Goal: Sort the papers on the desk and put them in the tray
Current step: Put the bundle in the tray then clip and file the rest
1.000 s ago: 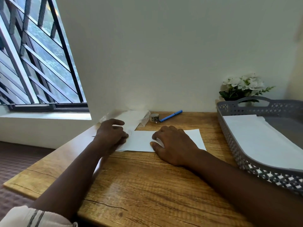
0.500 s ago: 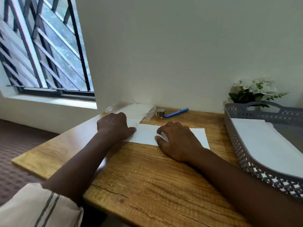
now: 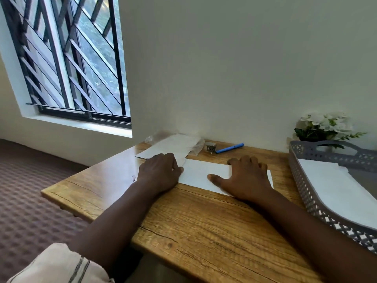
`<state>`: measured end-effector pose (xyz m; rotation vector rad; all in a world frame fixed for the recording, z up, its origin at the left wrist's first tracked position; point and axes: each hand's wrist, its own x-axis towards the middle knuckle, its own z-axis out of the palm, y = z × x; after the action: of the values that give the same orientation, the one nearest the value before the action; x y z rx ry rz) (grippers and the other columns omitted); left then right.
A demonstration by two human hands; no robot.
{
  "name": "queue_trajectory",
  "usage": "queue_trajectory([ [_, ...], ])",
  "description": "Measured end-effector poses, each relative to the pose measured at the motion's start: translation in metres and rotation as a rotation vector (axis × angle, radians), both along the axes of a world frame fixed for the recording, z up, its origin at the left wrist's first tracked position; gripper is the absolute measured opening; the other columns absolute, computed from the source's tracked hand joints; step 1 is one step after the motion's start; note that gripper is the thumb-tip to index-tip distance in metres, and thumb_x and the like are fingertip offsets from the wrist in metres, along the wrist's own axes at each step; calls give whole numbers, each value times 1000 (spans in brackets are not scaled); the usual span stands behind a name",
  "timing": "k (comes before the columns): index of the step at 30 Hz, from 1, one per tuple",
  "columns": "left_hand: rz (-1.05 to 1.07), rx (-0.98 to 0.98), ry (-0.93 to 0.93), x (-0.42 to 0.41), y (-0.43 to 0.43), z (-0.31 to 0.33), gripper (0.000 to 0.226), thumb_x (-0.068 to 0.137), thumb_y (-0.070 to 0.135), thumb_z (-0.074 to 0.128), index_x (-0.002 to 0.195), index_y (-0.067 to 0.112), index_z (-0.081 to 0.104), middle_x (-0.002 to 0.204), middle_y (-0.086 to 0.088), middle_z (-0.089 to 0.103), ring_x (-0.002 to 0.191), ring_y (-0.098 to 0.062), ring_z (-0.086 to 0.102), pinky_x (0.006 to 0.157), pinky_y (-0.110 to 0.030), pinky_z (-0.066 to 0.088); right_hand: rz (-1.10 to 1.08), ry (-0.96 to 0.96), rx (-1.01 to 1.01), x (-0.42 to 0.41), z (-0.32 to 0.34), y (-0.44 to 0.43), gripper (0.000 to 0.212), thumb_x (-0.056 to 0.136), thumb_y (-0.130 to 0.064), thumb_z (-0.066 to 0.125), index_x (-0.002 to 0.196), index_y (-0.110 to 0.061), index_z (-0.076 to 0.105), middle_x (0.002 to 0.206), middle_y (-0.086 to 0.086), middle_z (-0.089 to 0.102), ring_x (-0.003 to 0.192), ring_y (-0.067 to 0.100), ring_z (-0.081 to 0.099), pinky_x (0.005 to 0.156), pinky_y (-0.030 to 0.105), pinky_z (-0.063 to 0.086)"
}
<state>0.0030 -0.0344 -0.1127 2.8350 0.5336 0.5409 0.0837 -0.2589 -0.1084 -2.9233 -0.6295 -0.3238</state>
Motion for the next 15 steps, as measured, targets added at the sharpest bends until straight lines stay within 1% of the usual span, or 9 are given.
queue_trajectory([
  [1,-18,-47,-36,0,1,-2,27,96,51,60,114,32,55,116,3,60,109,-21,61,89,-40,51,19,-31,53,0,-1,-1,84,80,-85,44,141,-27,50,141,4,49,133,26,41,110,48,31],
  [3,-84,-196,-146,0,3,-3,50,93,39,67,136,36,40,135,1,52,116,-22,60,96,-42,51,90,-182,191,0,-2,-4,62,86,-69,54,133,-30,57,127,-1,55,123,23,49,108,47,33],
  [4,-132,-304,-231,0,4,-2,64,92,32,70,144,38,32,138,2,52,116,-21,61,97,-41,51,141,-292,250,-1,-1,-7,53,88,-62,56,129,-29,61,120,-2,57,116,22,53,106,47,34],
  [6,-229,-501,-386,-5,6,2,83,90,19,74,152,41,23,126,7,62,108,-14,64,92,-34,52,248,-557,306,-4,3,-11,38,90,-49,61,118,-25,67,107,-3,62,106,22,57,105,48,35],
  [8,-294,-513,-510,-9,12,5,78,86,12,78,146,42,38,104,12,69,97,-1,66,83,-24,51,319,-807,293,-11,10,-13,26,92,-39,66,110,-20,70,102,0,66,101,24,60,105,49,36],
  [10,-321,-389,-607,-10,18,6,49,81,8,80,119,36,65,92,12,72,91,1,67,74,-20,48,346,-950,271,-20,16,-13,18,92,-32,68,103,-19,72,99,1,68,98,25,62,103,50,37],
  [12,-342,-296,-634,-13,25,6,31,77,2,80,90,30,74,88,13,73,88,-2,68,71,-25,50,373,-942,201,-25,17,-11,14,90,-30,67,98,-19,71,100,3,68,98,27,62,99,50,39],
  [13,-343,-272,-593,-15,28,4,31,75,-1,77,83,29,73,85,14,73,84,-3,67,70,-26,50,402,-858,152,-26,15,-10,16,89,-33,65,97,-20,69,102,3,67,99,27,61,96,48,41],
  [15,-322,-234,-392,-22,31,2,39,70,-5,68,80,32,73,86,16,71,81,-2,65,72,-25,50,464,-569,59,-26,10,-7,24,87,-49,63,95,-26,65,108,-3,64,104,21,57,93,41,43],
])
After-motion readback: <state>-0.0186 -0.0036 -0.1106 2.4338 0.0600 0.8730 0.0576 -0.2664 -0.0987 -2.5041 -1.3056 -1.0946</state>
